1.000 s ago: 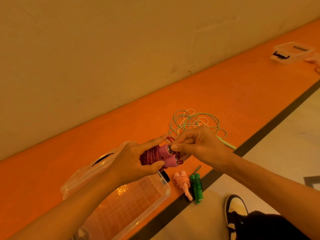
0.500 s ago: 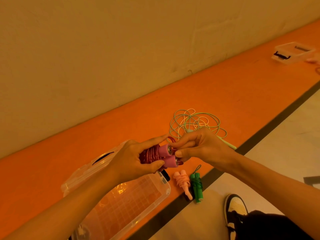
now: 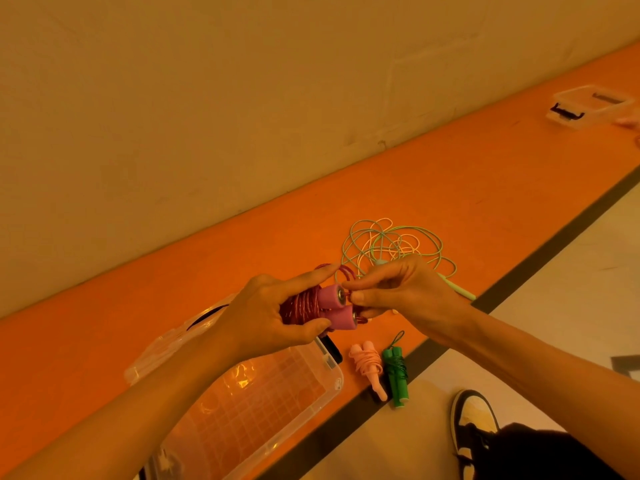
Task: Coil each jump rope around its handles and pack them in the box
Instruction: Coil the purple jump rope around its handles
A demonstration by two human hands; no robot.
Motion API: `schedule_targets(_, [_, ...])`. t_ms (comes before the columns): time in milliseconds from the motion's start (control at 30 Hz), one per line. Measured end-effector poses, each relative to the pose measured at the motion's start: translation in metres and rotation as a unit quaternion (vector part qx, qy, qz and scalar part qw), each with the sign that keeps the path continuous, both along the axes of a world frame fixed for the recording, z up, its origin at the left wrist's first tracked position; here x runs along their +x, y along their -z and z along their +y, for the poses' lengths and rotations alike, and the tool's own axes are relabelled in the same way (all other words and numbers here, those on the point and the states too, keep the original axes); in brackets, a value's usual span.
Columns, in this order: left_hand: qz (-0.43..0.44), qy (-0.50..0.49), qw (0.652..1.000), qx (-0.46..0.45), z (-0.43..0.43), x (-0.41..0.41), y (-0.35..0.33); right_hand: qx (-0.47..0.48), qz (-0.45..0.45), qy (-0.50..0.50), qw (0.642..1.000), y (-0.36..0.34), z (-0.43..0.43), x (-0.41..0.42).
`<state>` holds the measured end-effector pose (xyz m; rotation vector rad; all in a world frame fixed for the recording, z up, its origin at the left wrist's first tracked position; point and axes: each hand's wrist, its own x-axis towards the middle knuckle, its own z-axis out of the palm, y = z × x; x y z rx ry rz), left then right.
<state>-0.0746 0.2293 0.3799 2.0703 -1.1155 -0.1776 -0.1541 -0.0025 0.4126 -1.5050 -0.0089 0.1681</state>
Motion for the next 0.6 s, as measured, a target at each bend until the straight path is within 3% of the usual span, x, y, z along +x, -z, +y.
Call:
schedule_targets(267, [0.026, 0.000, 1.000, -0.015, -0.0029, -0.0035, 0.0018, -0.021, -0.030, -0.012, 0.999, -0.0015, 0.0000, 0.0011])
schedule_targets(600, [-0.015, -0.003, 1.000, -0.003, -0.0044, -0.0080, 0.0035, -0.078, -0.077, -0.020, 0.994, 0.0043, 0.0027, 0.0016])
